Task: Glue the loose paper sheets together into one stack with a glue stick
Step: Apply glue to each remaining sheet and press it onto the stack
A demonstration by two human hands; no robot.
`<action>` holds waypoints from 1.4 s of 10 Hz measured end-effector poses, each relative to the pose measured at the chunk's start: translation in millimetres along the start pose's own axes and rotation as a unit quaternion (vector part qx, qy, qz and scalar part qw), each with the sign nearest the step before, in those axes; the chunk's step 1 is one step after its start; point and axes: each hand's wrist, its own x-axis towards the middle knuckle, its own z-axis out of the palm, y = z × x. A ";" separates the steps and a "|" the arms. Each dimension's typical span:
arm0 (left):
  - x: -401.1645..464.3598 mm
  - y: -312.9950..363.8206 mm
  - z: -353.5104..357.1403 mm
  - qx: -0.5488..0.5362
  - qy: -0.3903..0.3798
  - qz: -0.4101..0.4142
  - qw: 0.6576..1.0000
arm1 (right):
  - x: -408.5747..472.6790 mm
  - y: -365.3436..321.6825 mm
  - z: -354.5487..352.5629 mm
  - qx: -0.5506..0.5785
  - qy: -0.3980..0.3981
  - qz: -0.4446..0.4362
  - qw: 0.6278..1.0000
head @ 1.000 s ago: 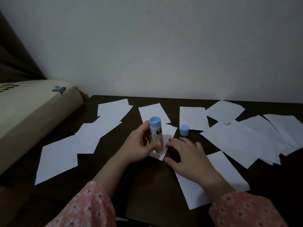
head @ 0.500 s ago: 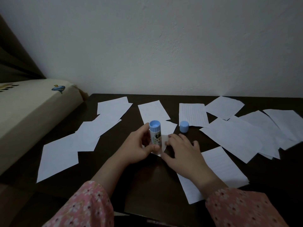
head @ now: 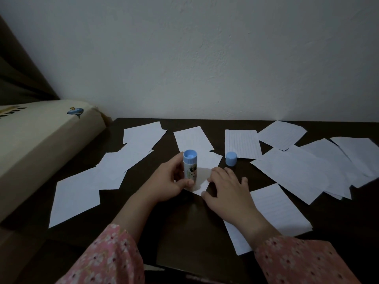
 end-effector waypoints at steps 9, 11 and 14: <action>0.9 -23.2 -20.7 -0.116 0.109 -0.069 0.985 | -0.6 -1.5 1.2 0.002 -0.014 0.019 1.000; 10.8 -26.9 -24.0 -0.459 0.238 -0.102 0.850 | -2.4 -1.3 1.4 -0.001 0.003 0.013 1.000; 27.1 -13.0 2.2 -0.290 0.225 -0.069 0.928 | 1.4 0.7 -2.7 0.030 0.088 -0.013 0.996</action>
